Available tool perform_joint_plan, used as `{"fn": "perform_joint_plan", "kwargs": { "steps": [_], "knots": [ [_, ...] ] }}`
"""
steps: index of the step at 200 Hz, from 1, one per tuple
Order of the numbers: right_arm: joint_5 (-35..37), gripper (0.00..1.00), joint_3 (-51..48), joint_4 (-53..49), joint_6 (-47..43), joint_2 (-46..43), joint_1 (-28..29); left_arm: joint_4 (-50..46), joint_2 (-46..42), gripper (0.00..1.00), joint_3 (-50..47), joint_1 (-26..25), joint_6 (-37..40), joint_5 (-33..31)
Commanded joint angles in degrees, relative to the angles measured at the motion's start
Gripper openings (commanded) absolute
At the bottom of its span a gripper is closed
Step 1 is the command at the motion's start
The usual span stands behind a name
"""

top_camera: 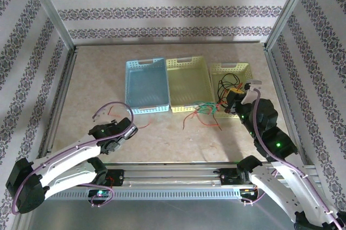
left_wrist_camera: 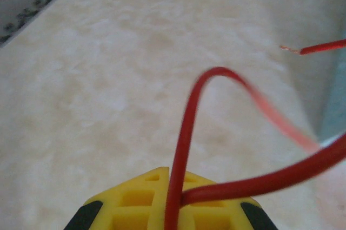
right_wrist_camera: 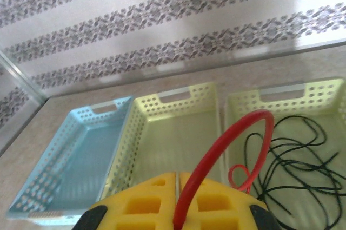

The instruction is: Untangle the cables

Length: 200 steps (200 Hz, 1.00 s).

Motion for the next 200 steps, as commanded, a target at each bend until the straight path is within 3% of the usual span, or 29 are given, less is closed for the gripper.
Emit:
{"fn": "perform_joint_plan", "kwargs": {
  "steps": [1,17,41,63,85,123,160,200],
  "knots": [
    [7.68,0.0,-0.17,-0.78,1.11,-2.31,-0.86,-9.62,-1.78,0.0,-1.23,1.1,-10.82,-2.13],
    [9.7,0.0,-0.92,-1.67,1.98,-3.36,-1.27,-9.86,-2.36,0.0,-1.19,2.08,-10.89,-2.22],
    [1.8,0.0,-1.16,-1.25,1.02,-1.95,-1.58,2.6,-3.19,0.0,-1.2,2.29,5.47,-0.45],
    [-8.81,0.0,-1.47,-0.31,1.69,1.01,-1.11,25.44,-6.3,0.0,-2.74,2.29,27.29,11.15],
    [-15.48,0.0,-2.44,1.14,3.07,2.54,0.93,37.9,-9.65,0.0,0.18,2.3,38.26,23.53],
    [-22.94,0.0,-5.38,1.37,2.03,6.12,7.03,39.71,-6.31,0.0,17.45,2.29,46.24,37.14],
    [-25.73,0.0,-9.3,2.87,2.05,10.55,11.5,41.52,5.81,0.0,32.48,2.32,51.39,36.62],
    [-24.03,0.0,-9.86,2.55,1.6,9.38,11.51,44.44,23.88,0.0,44.81,3.83,52.59,40.37]
  ]
}}
